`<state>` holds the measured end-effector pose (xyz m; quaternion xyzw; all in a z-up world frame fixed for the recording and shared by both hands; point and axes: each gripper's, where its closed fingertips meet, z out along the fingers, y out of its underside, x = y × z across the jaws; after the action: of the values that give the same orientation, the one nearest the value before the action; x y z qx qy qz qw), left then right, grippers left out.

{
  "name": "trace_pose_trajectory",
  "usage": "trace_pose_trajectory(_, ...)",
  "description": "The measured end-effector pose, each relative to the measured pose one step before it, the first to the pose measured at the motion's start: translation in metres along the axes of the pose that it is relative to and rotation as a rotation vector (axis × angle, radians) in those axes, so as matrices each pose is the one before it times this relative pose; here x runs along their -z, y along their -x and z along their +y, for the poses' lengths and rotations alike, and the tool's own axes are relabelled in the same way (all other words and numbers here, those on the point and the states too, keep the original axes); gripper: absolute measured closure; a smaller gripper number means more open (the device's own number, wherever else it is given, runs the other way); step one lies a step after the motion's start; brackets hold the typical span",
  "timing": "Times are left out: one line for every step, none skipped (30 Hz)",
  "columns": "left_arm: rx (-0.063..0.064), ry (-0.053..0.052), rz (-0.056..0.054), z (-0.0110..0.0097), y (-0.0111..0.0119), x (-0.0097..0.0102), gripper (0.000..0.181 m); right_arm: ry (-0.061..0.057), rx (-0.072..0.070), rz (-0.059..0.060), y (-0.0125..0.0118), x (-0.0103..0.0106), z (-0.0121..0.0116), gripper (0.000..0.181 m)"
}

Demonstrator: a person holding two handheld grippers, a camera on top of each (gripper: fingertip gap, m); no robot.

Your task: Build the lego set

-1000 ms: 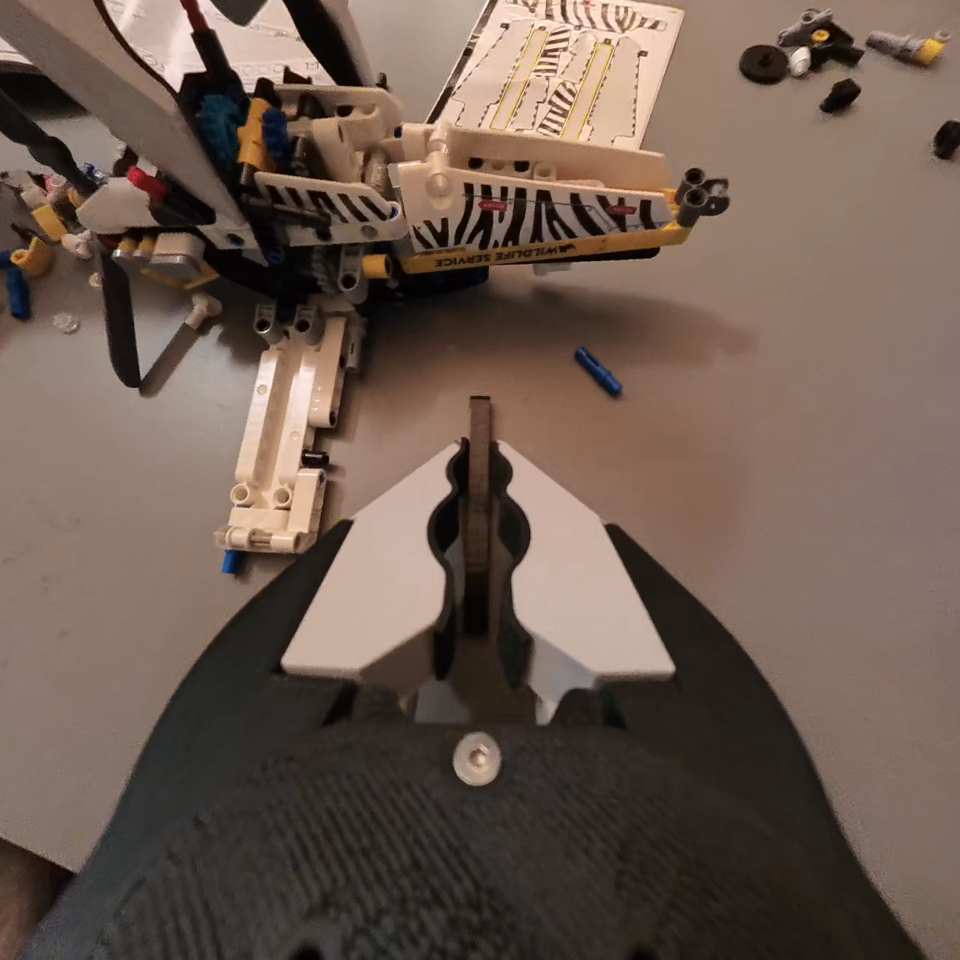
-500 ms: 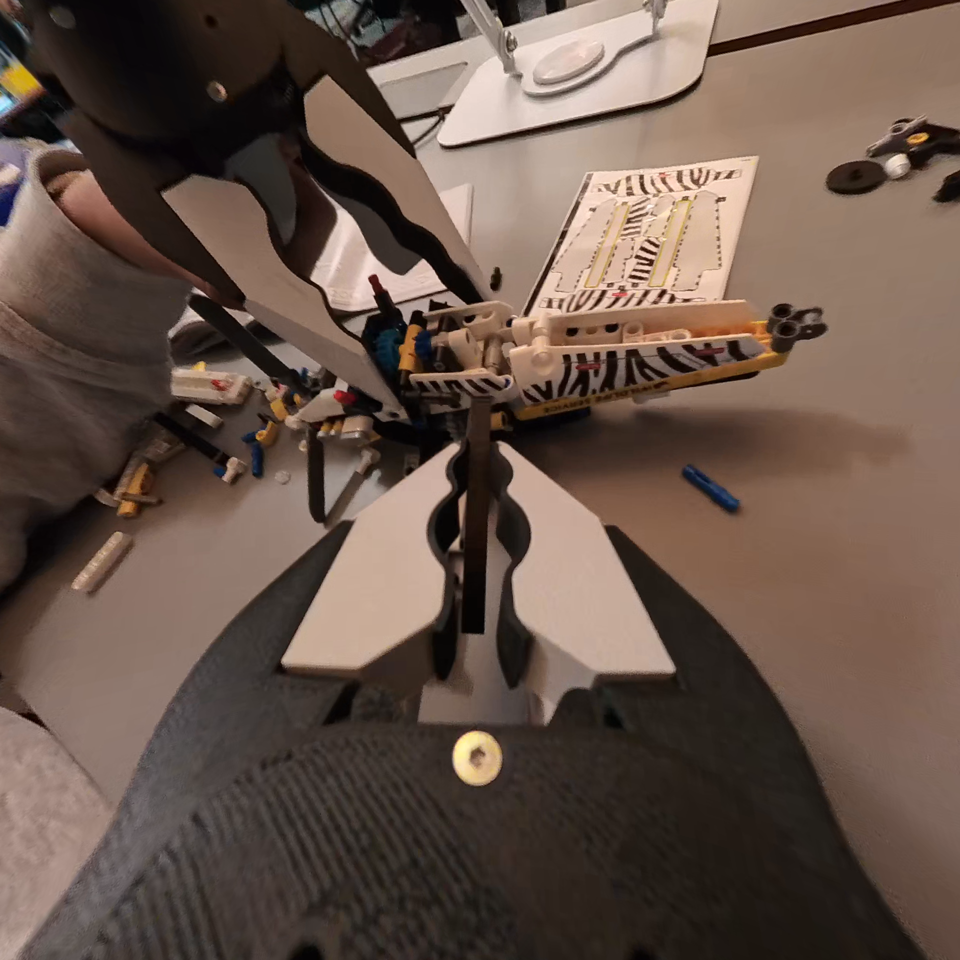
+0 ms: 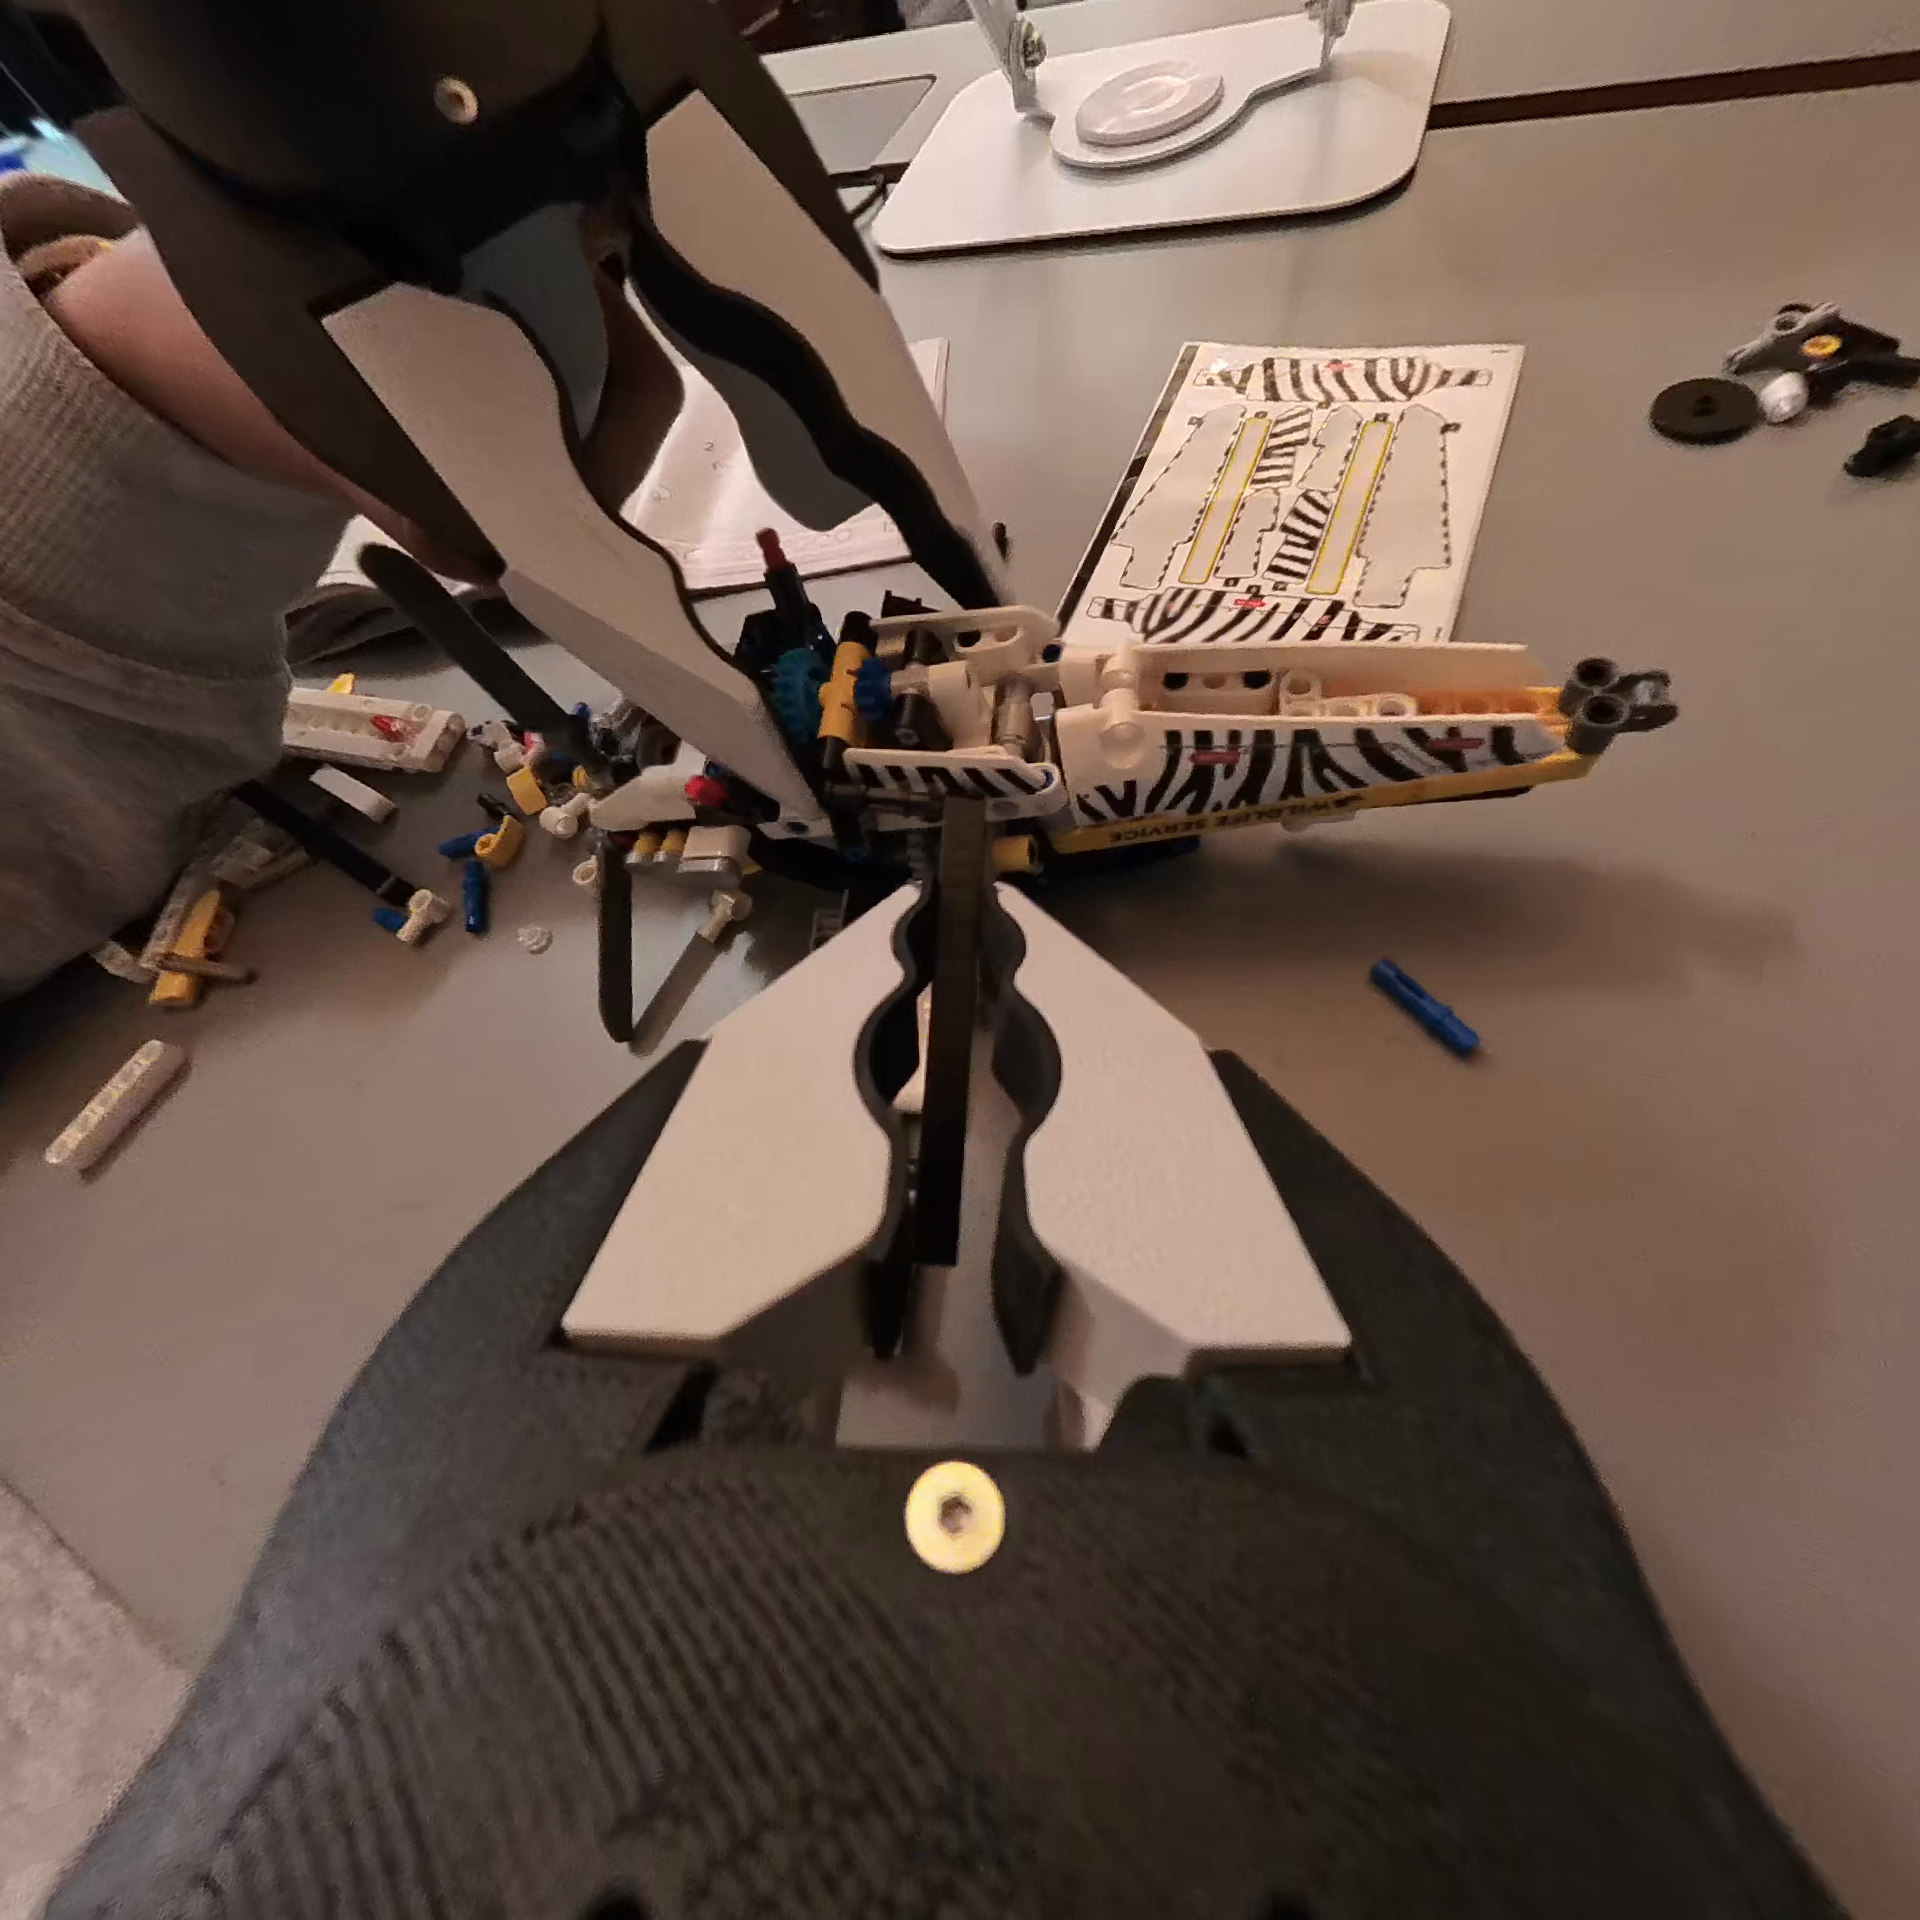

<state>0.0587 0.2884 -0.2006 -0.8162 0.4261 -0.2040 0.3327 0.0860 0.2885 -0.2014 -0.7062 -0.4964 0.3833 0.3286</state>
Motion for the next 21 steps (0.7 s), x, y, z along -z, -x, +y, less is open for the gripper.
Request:
trace_pose_trajectory(0.0012, 0.0000, 0.0012, 0.00013, 0.00000, 0.00015, 0.127, -0.0011, 0.0088, 0.0035, 0.00015, 0.00042, -0.00097, 0.175)
trace_pose_trajectory(0.0002, -0.0004, 0.0013, 0.00015, 0.00005, 0.00005, 0.127, -0.0016, 0.0068, -0.0010, 0.00012, 0.00025, -0.00049, 0.175)
trace_pose_trajectory(-0.0011, -0.0003, 0.0005, -0.00001, -0.00008, 0.00001, 0.127, -0.0015, 0.0072, -0.0047, 0.00019, 0.00003, 0.00000, 0.175)
trace_pose_trajectory(-0.0028, -0.0003, 0.0000, -0.00007, -0.00007, -0.00007, 0.127, -0.0022, 0.0053, -0.0065, 0.00030, 0.00004, 0.00010, 0.175)
trace_pose_trajectory(-0.0037, 0.0004, -0.0006, 0.00004, -0.00011, 0.00012, 0.127, -0.0016, 0.0038, -0.0075, 0.00035, 0.00029, 0.00014, 0.175)
trace_pose_trajectory(-0.0029, 0.0002, 0.0002, -0.00009, -0.00024, 0.00001, 0.127, 0.0009, 0.0030, -0.0078, 0.00036, 0.00020, 0.00008, 0.175)
trace_pose_trajectory(-0.0049, -0.0001, -0.0008, -0.00010, -0.00004, 0.00002, 0.127, 0.0034, 0.0025, -0.0075, 0.00033, 0.00003, 0.00023, 0.175)
trace_pose_trajectory(-0.0066, -0.0010, -0.0017, -0.00014, 0.00003, 0.00004, 0.127, 0.0053, 0.0028, -0.0075, 0.00009, -0.00015, 0.00016, 0.175)
trace_pose_trajectory(-0.0030, -0.0008, -0.0003, -0.00010, 0.00008, 0.00009, 0.127, 0.0074, 0.0045, -0.0079, 0.00012, -0.00029, 0.00018, 0.175)
trace_pose_trajectory(-0.0020, -0.0004, 0.0003, 0.00002, -0.00007, 0.00004, 0.127, 0.0078, 0.0063, -0.0074, 0.00011, 0.00003, 0.00021, 0.175)
trace_pose_trajectory(-0.0053, 0.0000, -0.0017, -0.00011, -0.00003, 0.00001, 0.127, 0.0065, 0.0067, -0.0046, 0.00000, 0.00014, -0.00003, 0.175)
trace_pose_trajectory(-0.0046, 0.0015, -0.0019, -0.00012, -0.00007, 0.00002, 0.127, 0.0053, 0.0073, -0.0011, -0.00007, 0.00002, 0.00001, 0.175)
trace_pose_trajectory(-0.0010, 0.0013, -0.0007, -0.00014, -0.00001, 0.00004, 0.127, 0.0037, 0.0084, 0.0015, -0.00006, -0.00004, 0.00003, 0.175)
trace_pose_trajectory(0.0006, 0.0000, 0.0008, 0.00002, -0.00001, 0.00003, 0.127, 0.0022, 0.0128, 0.0037, -0.00003, 0.00004, 0.00006, 0.175)
trace_pose_trajectory(0.0013, -0.0027, 0.0022, -0.00003, 0.00009, 0.00004, 0.127, 0.0017, 0.0162, 0.0054, -0.00008, 0.00012, -0.00013, 0.175)
trace_pose_trajectory(0.0045, -0.0037, 0.0042, -0.00011, 0.00014, 0.00007, 0.127, -0.0001, 0.0157, 0.0063, -0.00001, 0.00014, -0.00018, 0.175)
trace_pose_trajectory(0.0061, -0.0028, 0.0052, 0.00010, 0.00003, 0.00009, 0.127, -0.0018, 0.0151, 0.0068, 0.00002, 0.00002, -0.00021, 0.175)
trace_pose_trajectory(0.0027, -0.0024, 0.0034, 0.00004, 0.00010, 0.00012, 0.128, -0.0024, 0.0146, 0.0072, 0.00000, -0.00015, -0.00029, 0.175)
trace_pose_trajectory(0.0020, -0.0016, 0.0025, 0.00006, -0.00005, 0.00007, 0.128, -0.0027, 0.0148, 0.0075, 0.00003, -0.00029, -0.00032, 0.175)
trace_pose_trajectory(0.0019, -0.0016, 0.0023, -0.00013, -0.00013, 0.00001, 0.128, -0.0018, 0.0176, 0.0072, 0.00007, -0.00024, -0.00011, 0.175)
trace_pose_trajectory(-0.0005, -0.0014, 0.0010, -0.00021, -0.00005, 0.00003, 0.128, 0.0004, 0.0181, 0.0067, -0.00008, 0.00015, -0.00008, 0.175)
